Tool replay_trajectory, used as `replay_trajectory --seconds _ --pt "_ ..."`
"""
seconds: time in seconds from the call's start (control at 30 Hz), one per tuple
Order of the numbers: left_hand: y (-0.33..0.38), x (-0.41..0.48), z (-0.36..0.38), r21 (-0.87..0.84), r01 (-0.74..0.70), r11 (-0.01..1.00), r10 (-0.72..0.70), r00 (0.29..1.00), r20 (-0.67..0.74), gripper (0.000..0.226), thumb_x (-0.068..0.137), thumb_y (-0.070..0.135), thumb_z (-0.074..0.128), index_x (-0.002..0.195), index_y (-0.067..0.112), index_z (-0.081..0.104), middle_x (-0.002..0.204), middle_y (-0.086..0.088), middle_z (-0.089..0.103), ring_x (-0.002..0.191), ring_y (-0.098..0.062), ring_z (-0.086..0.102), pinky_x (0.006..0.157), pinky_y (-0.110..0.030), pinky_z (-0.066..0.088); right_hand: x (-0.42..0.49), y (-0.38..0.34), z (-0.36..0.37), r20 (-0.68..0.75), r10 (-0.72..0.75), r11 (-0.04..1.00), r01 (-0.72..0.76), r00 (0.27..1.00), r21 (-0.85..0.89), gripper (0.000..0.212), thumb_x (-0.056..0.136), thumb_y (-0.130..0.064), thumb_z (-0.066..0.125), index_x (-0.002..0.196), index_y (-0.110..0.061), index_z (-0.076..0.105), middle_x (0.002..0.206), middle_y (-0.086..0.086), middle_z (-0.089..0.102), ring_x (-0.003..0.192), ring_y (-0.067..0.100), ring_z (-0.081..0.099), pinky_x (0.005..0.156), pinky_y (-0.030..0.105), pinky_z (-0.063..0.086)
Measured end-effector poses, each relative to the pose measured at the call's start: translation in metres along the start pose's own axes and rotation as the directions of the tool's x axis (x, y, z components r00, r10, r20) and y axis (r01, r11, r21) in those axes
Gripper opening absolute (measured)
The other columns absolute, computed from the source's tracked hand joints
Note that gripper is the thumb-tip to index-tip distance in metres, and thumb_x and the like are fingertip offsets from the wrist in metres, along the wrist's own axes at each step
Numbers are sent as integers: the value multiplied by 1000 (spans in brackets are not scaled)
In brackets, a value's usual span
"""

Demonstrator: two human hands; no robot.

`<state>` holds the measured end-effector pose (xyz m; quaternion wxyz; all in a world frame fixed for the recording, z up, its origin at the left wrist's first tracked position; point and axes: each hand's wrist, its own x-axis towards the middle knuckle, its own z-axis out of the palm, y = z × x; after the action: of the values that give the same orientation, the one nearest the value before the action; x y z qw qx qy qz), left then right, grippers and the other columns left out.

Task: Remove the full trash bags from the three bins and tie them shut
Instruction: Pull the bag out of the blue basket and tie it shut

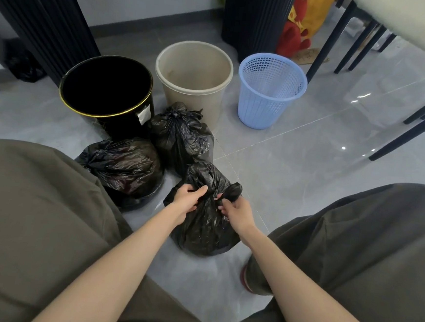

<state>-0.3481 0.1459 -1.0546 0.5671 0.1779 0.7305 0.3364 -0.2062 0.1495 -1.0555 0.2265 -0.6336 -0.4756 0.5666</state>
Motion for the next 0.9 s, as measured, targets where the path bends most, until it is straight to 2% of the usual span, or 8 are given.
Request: replay_trajectory --seconds 0.07,0.17,0.3,0.4,0.53,0.63,0.8,0.9 --pt "2 5 0 -1 -12 1000 12 1000 -29 22 90 26 61 104 11 54 102 -5 54 85 -13 50 66 -21 45 -1 -3 -1 -23 -32 999 31 999 -34 19 94 -15 50 92 -9 68 89 10 72 84 23 66 86 41 52" --pt "4 8 0 -68 -39 997 30 992 -120 18 92 17 56 79 14 43 98 -10 53 73 -10 49 68 -24 46 -4 -12 -2 -69 4 991 5 998 134 24 97 -14 45 83 -13 65 92 10 70 81 20 63 80 29 50" --pt "6 4 6 -292 -63 954 6 981 -194 25 98 11 44 121 4 43 126 -15 52 100 -22 58 83 -29 50 1 -17 0 13 121 847 -110 993 521 28 99 -8 37 83 -11 61 96 6 69 82 16 62 81 25 49" --pt "6 1 10 -276 -97 956 20 963 -268 36 99 11 41 133 4 36 134 -14 47 115 -29 56 92 -34 50 5 -16 3 15 235 780 -197 972 593 29 98 -10 37 76 -19 53 78 -7 71 60 7 45 60 17 42" --pt "-2 4 1 -189 -99 977 24 931 -365 8 97 8 42 89 6 42 99 -12 50 83 -22 53 64 -25 49 12 -8 1 36 393 647 -304 919 699 30 100 -9 35 74 -17 48 63 -3 62 56 9 41 55 17 44" --pt "-9 7 -7 -128 -121 984 62 916 -396 34 96 4 42 68 17 28 81 -7 46 75 -21 51 54 -20 43 11 0 0 56 479 579 -363 876 730 32 102 -11 34 73 -15 48 70 1 55 59 9 46 51 14 49" --pt "9 -4 -6 28 -382 924 380 908 -178 29 94 3 45 72 19 33 82 -13 60 68 -8 58 57 -14 46 17 -26 -11 -80 274 705 -144 958 694 27 98 -5 41 76 -9 55 70 4 63 62 11 58 63 14 52" --pt "16 -10 -3 185 -524 831 532 847 5 26 89 9 56 71 21 41 72 -15 66 62 -16 55 62 -28 43 17 -46 -15 -18 143 725 -93 990 682 23 98 -6 42 81 -6 58 65 3 67 65 14 64 67 20 55"
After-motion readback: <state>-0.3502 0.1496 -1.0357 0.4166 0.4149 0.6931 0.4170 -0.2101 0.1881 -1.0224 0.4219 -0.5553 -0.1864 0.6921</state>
